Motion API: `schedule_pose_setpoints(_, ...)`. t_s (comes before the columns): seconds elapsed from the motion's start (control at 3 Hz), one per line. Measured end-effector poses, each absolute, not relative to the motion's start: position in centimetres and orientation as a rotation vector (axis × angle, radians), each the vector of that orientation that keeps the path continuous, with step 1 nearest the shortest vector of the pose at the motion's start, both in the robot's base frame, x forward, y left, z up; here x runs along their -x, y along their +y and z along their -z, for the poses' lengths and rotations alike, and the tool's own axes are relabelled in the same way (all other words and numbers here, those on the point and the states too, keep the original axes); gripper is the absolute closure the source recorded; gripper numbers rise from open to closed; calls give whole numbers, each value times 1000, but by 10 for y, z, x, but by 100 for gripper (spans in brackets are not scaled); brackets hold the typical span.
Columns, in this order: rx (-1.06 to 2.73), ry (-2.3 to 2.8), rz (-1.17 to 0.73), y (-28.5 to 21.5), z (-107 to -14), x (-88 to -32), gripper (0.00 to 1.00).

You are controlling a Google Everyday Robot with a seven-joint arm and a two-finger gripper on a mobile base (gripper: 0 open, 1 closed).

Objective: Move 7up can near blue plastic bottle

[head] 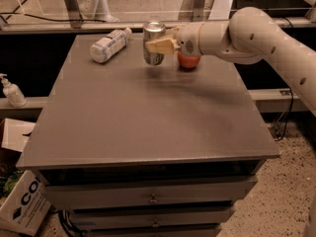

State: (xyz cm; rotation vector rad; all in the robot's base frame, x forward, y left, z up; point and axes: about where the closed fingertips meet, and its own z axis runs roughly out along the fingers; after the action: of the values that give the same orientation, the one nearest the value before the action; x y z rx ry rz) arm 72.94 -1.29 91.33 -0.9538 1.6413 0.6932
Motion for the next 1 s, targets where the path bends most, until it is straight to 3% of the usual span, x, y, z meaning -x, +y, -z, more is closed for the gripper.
schedule_pose_setpoints(1.0,935,1602,-742,60,-901,-818,100)
